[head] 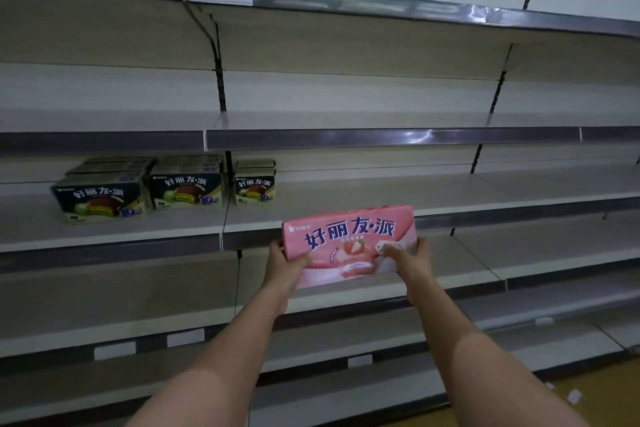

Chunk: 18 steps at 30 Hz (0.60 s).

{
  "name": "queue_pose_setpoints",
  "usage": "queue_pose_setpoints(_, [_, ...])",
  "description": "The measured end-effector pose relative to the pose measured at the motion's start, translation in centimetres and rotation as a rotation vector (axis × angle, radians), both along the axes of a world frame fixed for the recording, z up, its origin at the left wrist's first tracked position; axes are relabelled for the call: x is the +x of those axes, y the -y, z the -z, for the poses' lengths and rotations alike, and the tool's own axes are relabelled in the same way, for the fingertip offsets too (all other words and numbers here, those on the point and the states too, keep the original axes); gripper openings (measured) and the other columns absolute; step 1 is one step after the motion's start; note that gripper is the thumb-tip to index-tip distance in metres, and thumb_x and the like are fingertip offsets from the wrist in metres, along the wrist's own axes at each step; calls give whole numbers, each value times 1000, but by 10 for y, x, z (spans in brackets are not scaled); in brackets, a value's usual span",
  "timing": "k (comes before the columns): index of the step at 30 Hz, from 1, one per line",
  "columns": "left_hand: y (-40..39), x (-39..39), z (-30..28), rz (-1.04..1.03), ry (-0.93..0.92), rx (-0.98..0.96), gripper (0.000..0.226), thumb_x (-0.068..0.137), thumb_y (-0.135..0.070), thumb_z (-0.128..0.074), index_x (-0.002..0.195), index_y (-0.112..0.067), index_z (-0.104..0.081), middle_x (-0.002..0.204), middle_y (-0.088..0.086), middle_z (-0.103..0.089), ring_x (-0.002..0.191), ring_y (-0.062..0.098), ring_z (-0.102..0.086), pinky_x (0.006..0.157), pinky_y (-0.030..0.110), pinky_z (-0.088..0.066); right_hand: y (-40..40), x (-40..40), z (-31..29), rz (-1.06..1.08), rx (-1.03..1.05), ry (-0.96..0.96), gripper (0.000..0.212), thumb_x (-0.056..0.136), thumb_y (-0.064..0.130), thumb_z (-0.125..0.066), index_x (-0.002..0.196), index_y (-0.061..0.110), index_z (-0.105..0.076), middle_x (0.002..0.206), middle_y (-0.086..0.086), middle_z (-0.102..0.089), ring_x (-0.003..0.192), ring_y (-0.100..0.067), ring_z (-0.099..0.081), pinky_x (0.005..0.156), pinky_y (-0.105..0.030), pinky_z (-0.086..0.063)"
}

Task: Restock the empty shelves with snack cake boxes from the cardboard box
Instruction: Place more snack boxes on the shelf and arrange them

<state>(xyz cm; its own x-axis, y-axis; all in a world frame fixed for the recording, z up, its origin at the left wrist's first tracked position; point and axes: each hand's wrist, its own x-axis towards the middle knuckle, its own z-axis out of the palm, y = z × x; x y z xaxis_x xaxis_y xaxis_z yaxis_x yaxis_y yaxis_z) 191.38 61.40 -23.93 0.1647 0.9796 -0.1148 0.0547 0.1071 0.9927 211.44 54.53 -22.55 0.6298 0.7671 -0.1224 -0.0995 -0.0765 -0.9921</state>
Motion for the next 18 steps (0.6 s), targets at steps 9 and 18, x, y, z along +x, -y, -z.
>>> queue_pose_setpoints(9, [-71, 20, -6, -121, -370, 200, 40, 89, -34, -63, 126, -20, -55, 112, 5, -63, 98, 27, -63, 88, 44, -53, -88, 49, 34, 38, -284, 663, 73, 54, 81, -53, 101, 25, -57, 95, -2, -64, 89, -24, -62, 78, -43, -55])
queue_pose_setpoints(18, [-146, 30, -24, -177, -636, 271, 33, 93, -35, -57, 122, -19, -52, 112, 2, -62, 100, 26, -59, 79, 34, -46, -143, 32, -16, 11, -172, 501, 34, 74, 34, -79, 87, 18, -52, 95, -7, -62, 87, -26, -62, 80, -41, -53])
